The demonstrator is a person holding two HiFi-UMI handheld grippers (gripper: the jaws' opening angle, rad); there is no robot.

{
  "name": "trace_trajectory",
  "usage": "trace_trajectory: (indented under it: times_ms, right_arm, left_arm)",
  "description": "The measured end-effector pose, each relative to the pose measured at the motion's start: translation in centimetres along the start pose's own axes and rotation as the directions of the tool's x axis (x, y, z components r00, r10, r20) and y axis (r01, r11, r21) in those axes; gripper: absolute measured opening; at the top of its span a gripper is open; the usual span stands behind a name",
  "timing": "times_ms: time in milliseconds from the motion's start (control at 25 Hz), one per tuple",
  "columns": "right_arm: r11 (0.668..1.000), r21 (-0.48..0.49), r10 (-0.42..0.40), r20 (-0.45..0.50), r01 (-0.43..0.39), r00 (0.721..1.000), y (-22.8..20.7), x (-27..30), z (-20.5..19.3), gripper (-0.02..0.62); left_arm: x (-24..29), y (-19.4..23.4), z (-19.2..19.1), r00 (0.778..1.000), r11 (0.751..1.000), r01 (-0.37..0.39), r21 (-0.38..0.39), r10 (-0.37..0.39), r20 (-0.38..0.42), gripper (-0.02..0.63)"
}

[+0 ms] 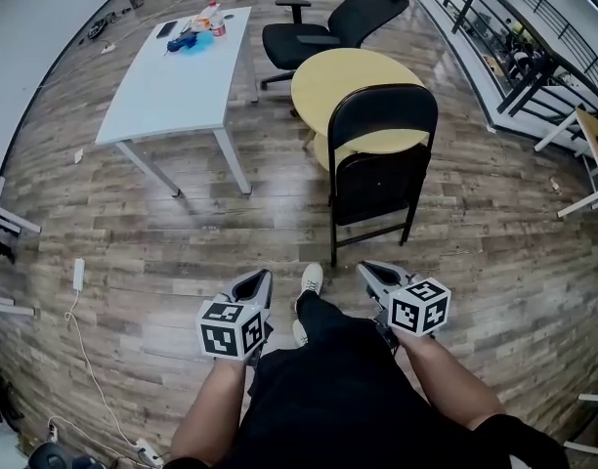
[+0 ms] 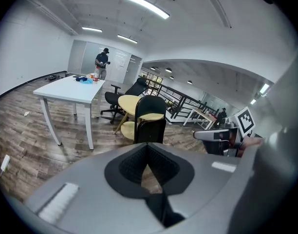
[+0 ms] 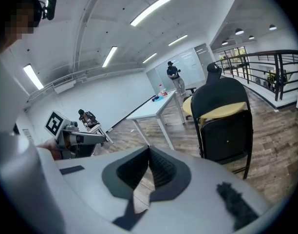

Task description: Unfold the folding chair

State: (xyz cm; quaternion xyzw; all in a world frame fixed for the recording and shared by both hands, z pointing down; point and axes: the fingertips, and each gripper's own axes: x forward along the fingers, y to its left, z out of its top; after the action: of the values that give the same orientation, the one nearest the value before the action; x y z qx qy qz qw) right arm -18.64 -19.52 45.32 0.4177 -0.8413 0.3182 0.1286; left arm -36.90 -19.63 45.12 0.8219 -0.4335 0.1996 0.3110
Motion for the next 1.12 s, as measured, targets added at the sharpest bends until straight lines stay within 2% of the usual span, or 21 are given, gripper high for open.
trace_trajectory:
  times_ms: [240,480,760,1120]
  right_arm:
    - [1.000,0.004,0.002,0.024,-0.002,1.000,-1.5,2.3,1.2,0.005]
    - [0.998,0.051,-0.044,0.044,0.041,0.998,-4.5,3.8,2.0,0.005]
    - [0.993,0.080,-0.095,0.083,0.088,0.992,-8.0,5.4,4.6,0.005]
    - [0.976,0.149,-0.180,0.126,0.161,0.976,-14.4,7.2,8.9,0.005]
  left_arm:
    - [1.9,0.8,0.5,1.000,0.999,-0.001,0.037,0.002,-0.019,0.008]
    - [4.7,1.3,2.6,0.998,0.995,0.038,0.087,-0.033,-0.054,0.008]
    - [10.1,1.8,7.5,0.994,0.984,0.102,0.144,-0.093,-0.064,0.008]
    - [16.8,0.9,14.7,0.982,0.952,0.178,0.250,-0.155,-0.110,0.008]
